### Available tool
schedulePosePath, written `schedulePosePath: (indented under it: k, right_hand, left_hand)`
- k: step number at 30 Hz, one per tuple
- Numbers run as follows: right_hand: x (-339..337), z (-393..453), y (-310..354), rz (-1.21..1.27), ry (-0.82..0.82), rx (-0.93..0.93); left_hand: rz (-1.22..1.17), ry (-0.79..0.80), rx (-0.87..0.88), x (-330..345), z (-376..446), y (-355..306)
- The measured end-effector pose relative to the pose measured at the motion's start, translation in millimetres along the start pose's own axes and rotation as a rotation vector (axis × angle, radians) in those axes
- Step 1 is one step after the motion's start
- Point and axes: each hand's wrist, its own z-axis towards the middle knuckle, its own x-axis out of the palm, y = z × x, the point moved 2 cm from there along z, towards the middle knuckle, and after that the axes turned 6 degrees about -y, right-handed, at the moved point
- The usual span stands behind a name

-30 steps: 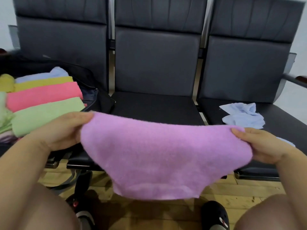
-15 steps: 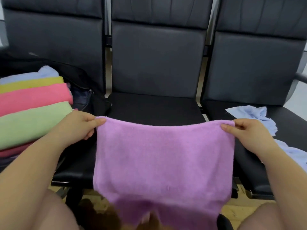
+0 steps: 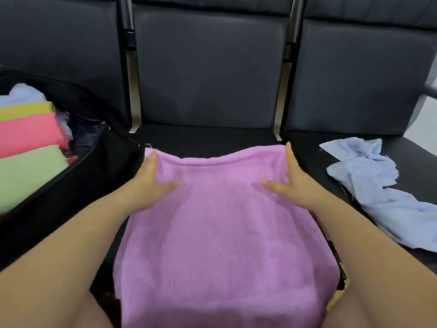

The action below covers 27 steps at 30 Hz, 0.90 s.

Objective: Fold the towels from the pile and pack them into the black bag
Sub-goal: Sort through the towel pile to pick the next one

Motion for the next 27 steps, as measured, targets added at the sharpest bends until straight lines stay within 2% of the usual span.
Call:
schedulePosePath:
  k: [1, 4, 7, 9, 14, 16, 18, 22, 24, 27]
  right_hand:
    - [6, -1, 1, -0.008, 0.059, 0.015]
    - [8, -7, 5, -0.273, 0.183, 0.045]
    - [13, -18, 1, -0.531, 0.440, 0.104]
    - [22, -19, -3, -0.612, 0.509, 0.132]
    - [34, -2, -1, -0.475, 0.166, 0.018]
    - [31, -2, 2, -0.431, 0.128, 0.031]
    - [27, -11, 8, -0.468, 0.201, 0.058]
    - [36, -26, 11, -0.669, 0.439, 0.126]
    - [44, -19, 10, -0.657, 0.371, 0.097]
    - [46, -10, 9, -0.552, 0.194, 0.041]
  left_hand:
    - [0.142, 0.109, 0.003, 9, -2, -3]
    - [0.538, 0.241, 0.035, 20, -12, -11]
    - [0.616, 0.420, -0.048, 25, -25, -15]
    - [0.633, 0.436, -0.045, 29, -22, -12]
    - [0.593, 0.110, 0.072, 36, 0, -9]
    - [0.664, 0.025, 0.101, 35, -2, -19]
    - [0.661, 0.093, 0.053, 32, -11, -27]
    - [0.681, 0.400, -0.002, 30, -32, -22]
    - [0.639, 0.367, -0.016, 32, -27, -14]
    - [0.590, 0.151, 0.020, 34, -17, -12]
